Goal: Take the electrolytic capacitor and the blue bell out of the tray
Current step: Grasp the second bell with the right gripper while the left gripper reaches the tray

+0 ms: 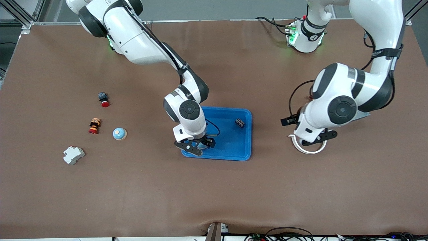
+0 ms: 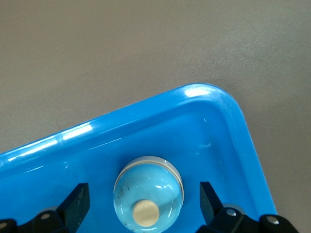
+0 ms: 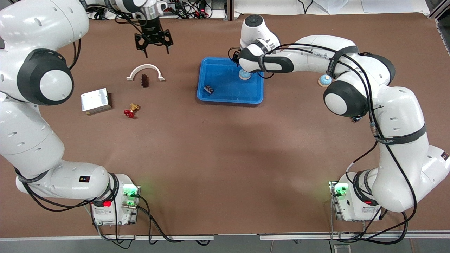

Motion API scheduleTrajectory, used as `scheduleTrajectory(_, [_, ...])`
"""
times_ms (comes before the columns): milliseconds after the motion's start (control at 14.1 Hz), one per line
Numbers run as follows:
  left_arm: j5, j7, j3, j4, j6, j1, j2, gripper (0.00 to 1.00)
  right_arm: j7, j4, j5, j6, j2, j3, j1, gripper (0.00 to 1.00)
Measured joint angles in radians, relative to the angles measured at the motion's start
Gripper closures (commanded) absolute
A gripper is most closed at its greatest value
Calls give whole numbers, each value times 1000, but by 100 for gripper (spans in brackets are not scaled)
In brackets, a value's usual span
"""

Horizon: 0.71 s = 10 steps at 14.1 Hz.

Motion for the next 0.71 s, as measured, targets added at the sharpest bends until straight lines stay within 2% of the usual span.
scheduleTrajectory(213, [-12, -188, -21, 33, 7, -61, 49, 0, 0, 0, 0, 0, 5, 0, 2, 0])
scheduleTrajectory(496, [-12, -457, -21, 55, 174, -156, 133, 0, 0, 0, 0, 3, 16, 0, 2, 0])
scheduleTrajectory(567, [-12, -529, -21, 57, 227, -168, 146, 0, 0, 0, 0, 3, 19, 0, 3, 24])
scheduleTrajectory(638, [-12, -607, -21, 60, 279, -178, 156, 0, 0, 0, -3, 4, 22, 0, 4, 64])
scheduleTrajectory(708, [-12, -676, -21, 63, 323, -187, 163, 0, 0, 0, -14, 6, 25, 0, 6, 100])
